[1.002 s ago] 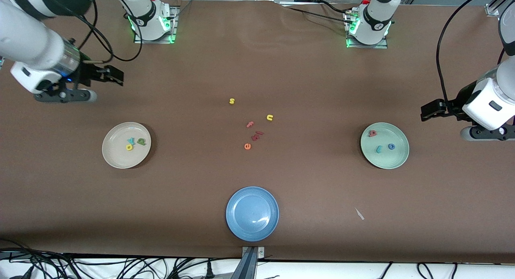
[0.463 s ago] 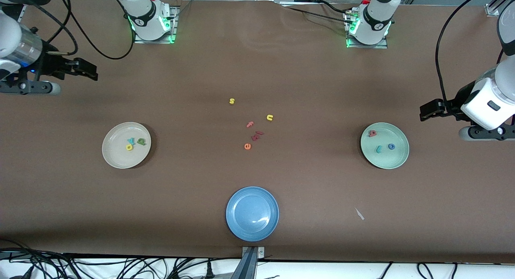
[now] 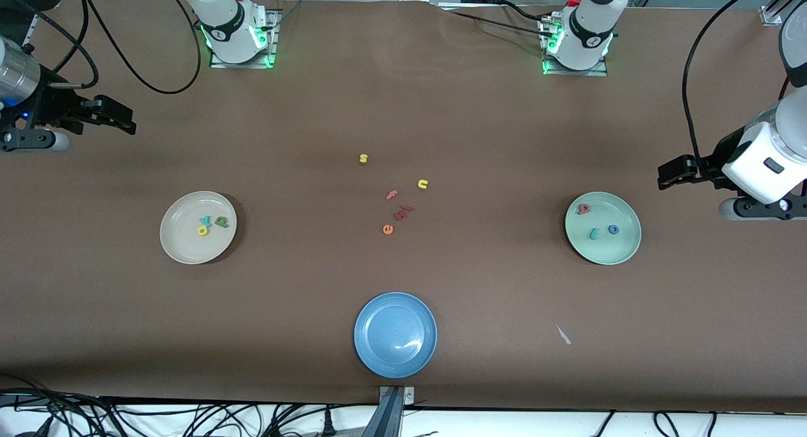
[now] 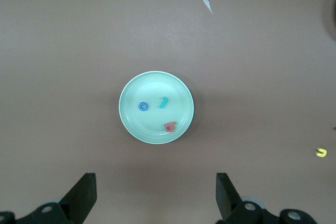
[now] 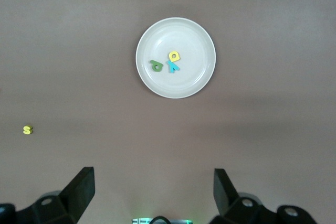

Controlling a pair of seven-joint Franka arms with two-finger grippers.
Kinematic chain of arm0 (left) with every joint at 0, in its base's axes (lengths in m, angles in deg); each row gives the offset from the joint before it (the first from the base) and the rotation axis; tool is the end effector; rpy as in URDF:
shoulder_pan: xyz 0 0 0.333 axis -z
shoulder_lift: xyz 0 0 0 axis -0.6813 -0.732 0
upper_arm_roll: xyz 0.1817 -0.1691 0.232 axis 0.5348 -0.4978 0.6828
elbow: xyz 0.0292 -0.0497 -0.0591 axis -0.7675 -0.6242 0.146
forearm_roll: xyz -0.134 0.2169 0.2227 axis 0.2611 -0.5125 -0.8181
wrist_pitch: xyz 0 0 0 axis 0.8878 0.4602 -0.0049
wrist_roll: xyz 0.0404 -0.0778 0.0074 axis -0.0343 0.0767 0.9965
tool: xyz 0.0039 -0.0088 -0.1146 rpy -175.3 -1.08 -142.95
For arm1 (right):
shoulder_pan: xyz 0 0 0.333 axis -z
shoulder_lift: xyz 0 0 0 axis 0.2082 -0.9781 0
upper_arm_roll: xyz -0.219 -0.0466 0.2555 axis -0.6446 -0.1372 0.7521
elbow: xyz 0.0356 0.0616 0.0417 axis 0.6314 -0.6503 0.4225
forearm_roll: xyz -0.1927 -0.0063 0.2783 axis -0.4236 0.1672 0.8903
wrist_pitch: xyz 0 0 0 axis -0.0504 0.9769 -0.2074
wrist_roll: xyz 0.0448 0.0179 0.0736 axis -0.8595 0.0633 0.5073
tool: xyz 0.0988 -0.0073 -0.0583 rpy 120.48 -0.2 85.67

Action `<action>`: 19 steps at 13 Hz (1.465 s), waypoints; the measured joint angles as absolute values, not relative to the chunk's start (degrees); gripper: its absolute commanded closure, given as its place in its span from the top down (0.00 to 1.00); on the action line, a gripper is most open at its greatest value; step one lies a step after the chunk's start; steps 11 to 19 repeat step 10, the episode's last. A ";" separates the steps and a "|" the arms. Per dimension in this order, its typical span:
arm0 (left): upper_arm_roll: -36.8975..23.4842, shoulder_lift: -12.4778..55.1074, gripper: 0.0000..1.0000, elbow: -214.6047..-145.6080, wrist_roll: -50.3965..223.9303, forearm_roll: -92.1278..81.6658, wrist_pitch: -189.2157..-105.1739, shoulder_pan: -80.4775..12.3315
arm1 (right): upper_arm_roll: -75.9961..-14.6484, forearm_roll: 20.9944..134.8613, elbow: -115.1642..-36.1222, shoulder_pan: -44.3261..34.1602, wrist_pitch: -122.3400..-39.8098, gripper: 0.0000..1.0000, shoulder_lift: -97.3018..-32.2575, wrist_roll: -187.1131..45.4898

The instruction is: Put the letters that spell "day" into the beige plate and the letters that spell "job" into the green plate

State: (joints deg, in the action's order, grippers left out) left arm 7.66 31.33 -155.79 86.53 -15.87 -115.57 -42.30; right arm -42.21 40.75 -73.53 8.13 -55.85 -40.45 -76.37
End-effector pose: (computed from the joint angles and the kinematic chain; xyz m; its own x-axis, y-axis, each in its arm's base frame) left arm 0.5756 -0.0357 0.5931 0.9950 0.0330 -0.0945 0.0312 -0.9993 -0.0212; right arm 0.4888 0.0125 0.5991 0.9948 0.0178 -0.0999 0.0183 -0.9998 0.0046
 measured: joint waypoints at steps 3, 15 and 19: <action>7.66 31.33 1.00 -155.79 86.53 -15.87 -115.57 -42.30 | -42.16 40.75 -73.53 8.09 -56.51 1.00 -40.63 -76.36; 7.66 31.33 1.00 -155.79 86.53 -15.87 -115.57 -42.29 | -42.03 40.75 -73.53 8.01 -56.58 1.00 -40.97 -76.34; 7.66 31.33 1.00 -155.79 86.53 -15.87 -115.57 -42.29 | -42.03 40.75 -73.53 8.01 -56.58 1.00 -40.97 -76.34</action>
